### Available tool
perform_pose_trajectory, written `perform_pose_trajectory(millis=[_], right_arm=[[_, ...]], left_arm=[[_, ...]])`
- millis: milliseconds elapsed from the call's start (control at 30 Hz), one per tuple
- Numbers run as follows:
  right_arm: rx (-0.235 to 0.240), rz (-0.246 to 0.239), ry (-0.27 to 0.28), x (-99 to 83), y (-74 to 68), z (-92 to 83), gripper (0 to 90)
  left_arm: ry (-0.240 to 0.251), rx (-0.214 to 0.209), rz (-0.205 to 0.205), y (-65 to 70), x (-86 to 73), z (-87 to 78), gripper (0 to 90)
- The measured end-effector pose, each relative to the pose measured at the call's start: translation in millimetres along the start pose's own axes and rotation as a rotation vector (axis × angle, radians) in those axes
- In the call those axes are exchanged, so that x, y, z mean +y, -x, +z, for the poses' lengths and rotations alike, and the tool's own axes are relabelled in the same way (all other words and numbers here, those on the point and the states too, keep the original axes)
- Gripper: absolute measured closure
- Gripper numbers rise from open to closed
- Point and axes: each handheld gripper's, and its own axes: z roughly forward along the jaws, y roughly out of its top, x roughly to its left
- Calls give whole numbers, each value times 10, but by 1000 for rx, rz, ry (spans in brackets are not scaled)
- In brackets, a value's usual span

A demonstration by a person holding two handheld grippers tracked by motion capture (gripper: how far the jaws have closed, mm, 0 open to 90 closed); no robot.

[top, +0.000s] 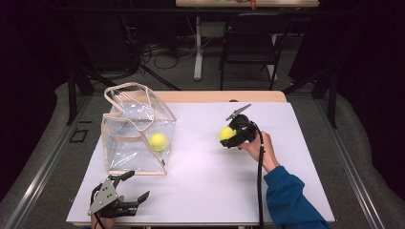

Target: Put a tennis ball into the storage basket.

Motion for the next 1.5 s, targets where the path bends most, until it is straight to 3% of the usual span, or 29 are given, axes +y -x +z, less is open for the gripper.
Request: perform_pose_trajectory(millis=[1500], right_arm=[[24,-55,68,215,-201,-79,262]], left_arm=[[2,0,2,7,5,-2,159]])
